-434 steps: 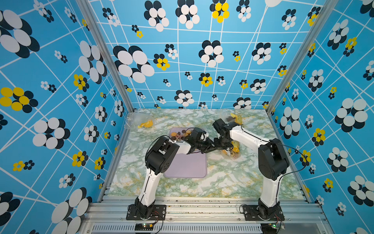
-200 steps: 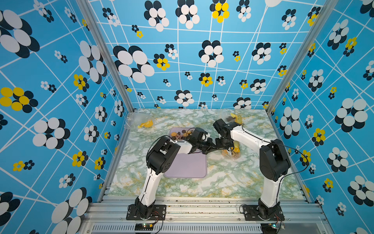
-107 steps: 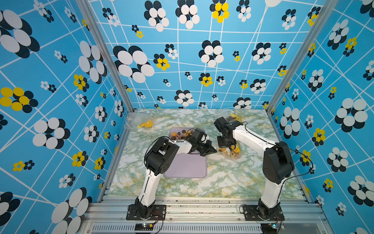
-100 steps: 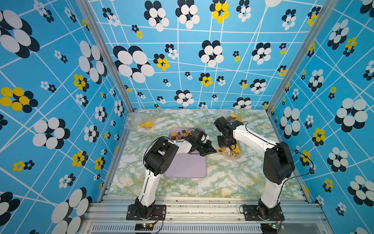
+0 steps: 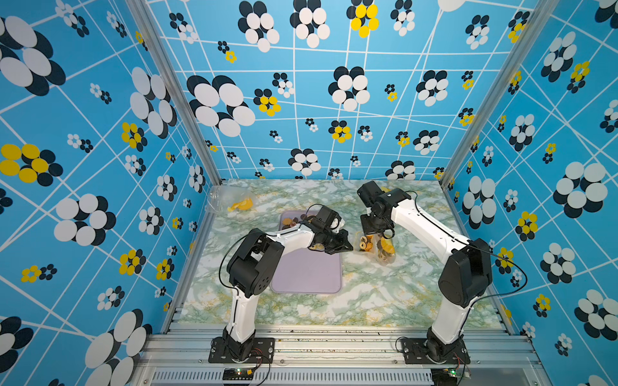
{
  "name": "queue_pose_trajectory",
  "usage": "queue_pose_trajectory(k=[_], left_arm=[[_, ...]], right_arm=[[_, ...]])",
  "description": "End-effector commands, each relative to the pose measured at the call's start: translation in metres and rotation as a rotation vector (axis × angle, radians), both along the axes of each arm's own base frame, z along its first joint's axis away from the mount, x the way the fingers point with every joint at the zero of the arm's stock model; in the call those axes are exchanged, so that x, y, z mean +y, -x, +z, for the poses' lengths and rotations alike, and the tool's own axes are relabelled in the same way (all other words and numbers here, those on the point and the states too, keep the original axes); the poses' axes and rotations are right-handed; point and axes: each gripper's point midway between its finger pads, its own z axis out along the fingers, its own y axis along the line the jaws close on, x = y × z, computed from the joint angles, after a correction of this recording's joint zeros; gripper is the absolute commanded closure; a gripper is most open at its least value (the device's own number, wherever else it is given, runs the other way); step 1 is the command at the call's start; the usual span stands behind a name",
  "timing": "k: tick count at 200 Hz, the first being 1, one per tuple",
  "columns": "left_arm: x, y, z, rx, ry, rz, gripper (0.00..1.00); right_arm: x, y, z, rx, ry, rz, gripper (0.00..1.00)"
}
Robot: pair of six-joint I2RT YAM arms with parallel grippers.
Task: Pour cookies out of the ziploc bag
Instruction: Open the ziploc bag at the center of the board.
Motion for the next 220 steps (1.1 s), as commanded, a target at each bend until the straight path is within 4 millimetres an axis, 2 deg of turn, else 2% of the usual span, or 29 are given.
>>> queue_pose_trajectory(k=[1,27,56,105,132,145,149,155,163,167,175,187,205,220], left_arm=[[0.011,0.002,0.015,-0.057,-0.052,-0.03,1.0],[0.017,0.002,0.015,-0.065,-0.085,-0.035,1.0],[0.035,0.001,0.013,-0.087,-0.166,-0.026,1.0],[0.062,-0.001,0.01,-0.118,-0.301,-0.006,1.0],[0.076,-0.009,0.017,-0.143,-0.334,0.015,1.0],[0.075,-0.01,0.021,-0.145,-0.298,0.012,1.0],[0.075,-0.011,0.022,-0.144,-0.283,0.014,0.92],[0.076,-0.012,0.02,-0.139,-0.265,0.02,0.71],[0.079,-0.013,0.034,-0.176,-0.22,0.045,0.44],[0.08,-0.014,0.042,-0.207,-0.197,0.063,0.36],[0.083,-0.016,0.056,-0.264,-0.153,0.089,0.26],[0.084,-0.014,0.075,-0.335,-0.107,0.095,0.21],[0.075,-0.007,0.098,-0.394,-0.012,0.055,0.25],[0.064,0.002,0.107,-0.418,0.046,0.013,0.25]], right_arm=[[-0.001,0.01,0.021,0.006,-0.03,0.027,1.0],[0.002,0.013,0.021,0.024,-0.051,0.037,1.0],[0.009,0.016,0.024,0.041,-0.113,0.057,1.0],[0.044,0.019,0.02,0.081,-0.305,0.076,1.0],[0.068,0.013,0.021,0.099,-0.419,0.087,1.0],[0.074,0.011,0.02,0.109,-0.445,0.094,1.0],[0.075,0.01,0.019,0.109,-0.447,0.093,1.0],[0.075,0.008,0.019,0.107,-0.449,0.092,1.0],[0.076,0.007,0.018,0.106,-0.449,0.091,1.0],[0.077,0.006,0.018,0.105,-0.45,0.091,1.0],[0.078,0.005,0.018,0.106,-0.456,0.091,1.0],[0.08,0.005,0.018,0.109,-0.464,0.091,1.0],[0.082,0.003,0.016,0.111,-0.469,0.087,1.0],[0.083,0.003,0.014,0.118,-0.47,0.084,1.0]])
